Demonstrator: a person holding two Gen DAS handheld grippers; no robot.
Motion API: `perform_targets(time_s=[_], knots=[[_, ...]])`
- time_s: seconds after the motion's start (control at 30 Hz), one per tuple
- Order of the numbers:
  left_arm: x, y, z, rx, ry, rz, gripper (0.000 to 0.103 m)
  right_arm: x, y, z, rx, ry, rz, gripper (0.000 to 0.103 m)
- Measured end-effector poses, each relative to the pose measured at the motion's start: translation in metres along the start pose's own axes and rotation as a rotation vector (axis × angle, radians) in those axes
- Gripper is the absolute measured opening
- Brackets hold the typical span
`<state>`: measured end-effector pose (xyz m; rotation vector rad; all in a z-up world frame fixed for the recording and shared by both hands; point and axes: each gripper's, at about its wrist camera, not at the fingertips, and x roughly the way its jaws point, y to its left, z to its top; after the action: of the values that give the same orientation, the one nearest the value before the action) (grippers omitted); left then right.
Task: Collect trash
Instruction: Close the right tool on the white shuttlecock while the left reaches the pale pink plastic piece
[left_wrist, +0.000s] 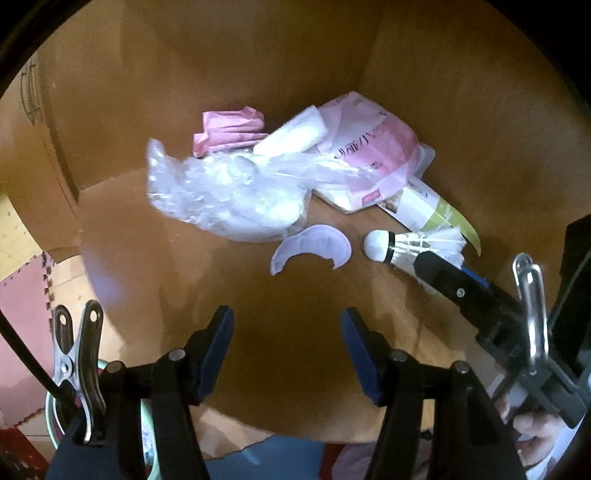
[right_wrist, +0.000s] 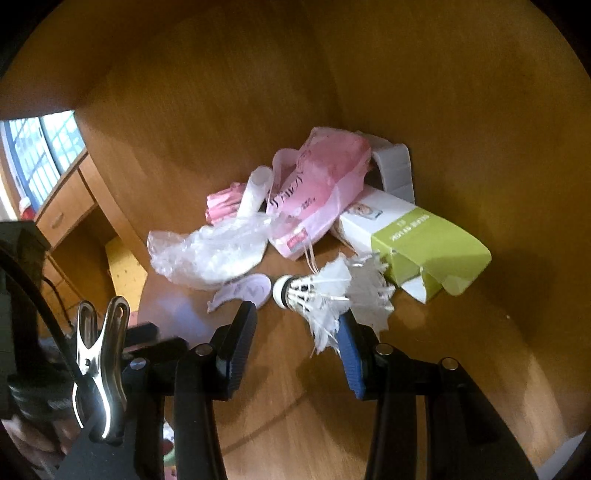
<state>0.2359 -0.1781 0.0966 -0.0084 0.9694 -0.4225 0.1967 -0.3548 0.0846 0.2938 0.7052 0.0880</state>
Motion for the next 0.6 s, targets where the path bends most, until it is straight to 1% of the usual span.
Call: perform_targets(time_s=[0.07, 0.1, 0.17, 0.23, 0.37, 0.6], knots=[[0.007, -0.002, 0.003, -0.001, -0.003, 0.000, 0.064, 0.004, -0.002, 0.001, 0.029, 0.011, 0.027, 0.024], [0.010, -0.003, 0.005, -0.002, -0.004, 0.000, 0.064, 0.006, -0.003, 0.001, 0.041, 0.020, 0.047, 0.020], [0.014, -0.006, 0.008, 0.005, -0.013, 0.000, 0.064, 0.008, -0.001, 0.000, 0.045, 0.030, 0.052, 0.010], [0.018, -0.009, 0.012, 0.019, -0.014, 0.000, 0.064, 0.006, 0.000, -0.001, 0.047, 0.024, 0.045, 0.007], [0.027, -0.016, 0.019, 0.042, -0.026, 0.005, 0.064, -0.006, -0.010, -0.002, 0.091, -0.003, 0.029, 0.005], [0.045, -0.029, 0.033, 0.081, -0.043, 0.035, 0.066, -0.014, -0.026, -0.001, 0.148, -0.021, 0.019, 0.005]])
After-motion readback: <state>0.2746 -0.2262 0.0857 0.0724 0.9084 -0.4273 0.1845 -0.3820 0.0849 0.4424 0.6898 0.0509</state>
